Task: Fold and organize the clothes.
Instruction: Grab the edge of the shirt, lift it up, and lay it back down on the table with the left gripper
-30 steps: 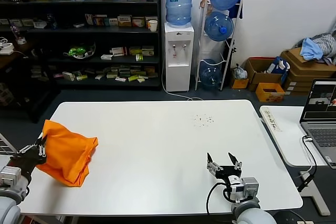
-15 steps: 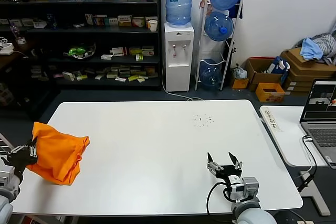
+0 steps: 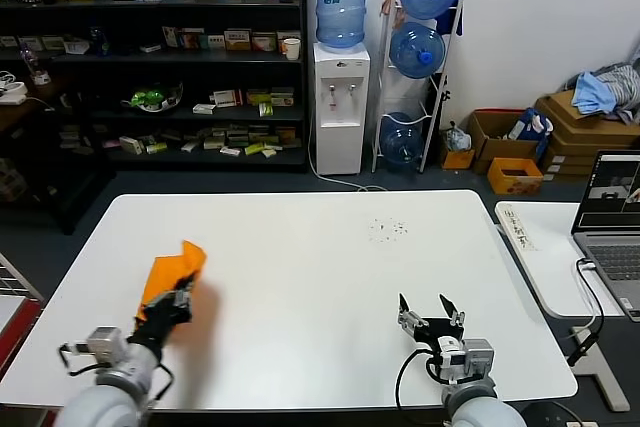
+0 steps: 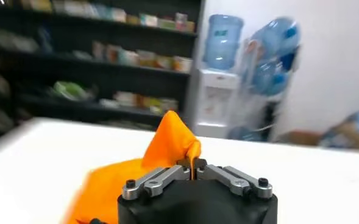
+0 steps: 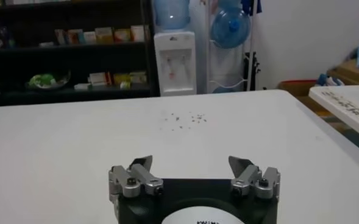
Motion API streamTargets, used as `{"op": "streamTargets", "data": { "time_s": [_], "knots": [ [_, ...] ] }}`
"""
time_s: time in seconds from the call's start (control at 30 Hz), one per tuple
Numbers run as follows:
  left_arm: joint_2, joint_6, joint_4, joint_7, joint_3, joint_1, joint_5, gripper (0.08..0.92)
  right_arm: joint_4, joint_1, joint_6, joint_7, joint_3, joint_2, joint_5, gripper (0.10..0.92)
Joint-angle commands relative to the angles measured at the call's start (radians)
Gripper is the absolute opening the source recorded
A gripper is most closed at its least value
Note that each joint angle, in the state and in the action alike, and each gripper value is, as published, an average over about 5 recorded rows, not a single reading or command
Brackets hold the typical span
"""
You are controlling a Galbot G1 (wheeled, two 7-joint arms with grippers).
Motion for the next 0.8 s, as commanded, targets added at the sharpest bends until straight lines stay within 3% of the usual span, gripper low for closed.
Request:
{"op": "streamTargets", "data": {
  "time_s": [0.03, 0.23, 0.6, 0.8],
  "knots": [
    [-0.272, -0.055, 0.095, -0.148, 0.484, -0.282, -0.228, 0.114, -0.006, -0.009, -0.008, 0.012, 0.021, 0.02, -0.001, 0.823],
    [-0.312, -0.066, 0.19, -0.146, 0.519, -0.316, -0.117, 0.114, 0.001, -0.033, -0.007, 0.015, 0.047, 0.027, -0.003, 0.823],
    [-0.32, -0.073, 0.212, -0.128, 0.522, -0.292, -0.018, 0.114, 0.004, -0.032, 0.001, 0.01, 0.049, 0.028, -0.003, 0.823],
    [-0.325, -0.083, 0.173, -0.081, 0.517, -0.263, -0.007, 0.12, -0.004, -0.035, 0.158, -0.112, 0.067, 0.024, -0.059, 0.823]
  ]
}}
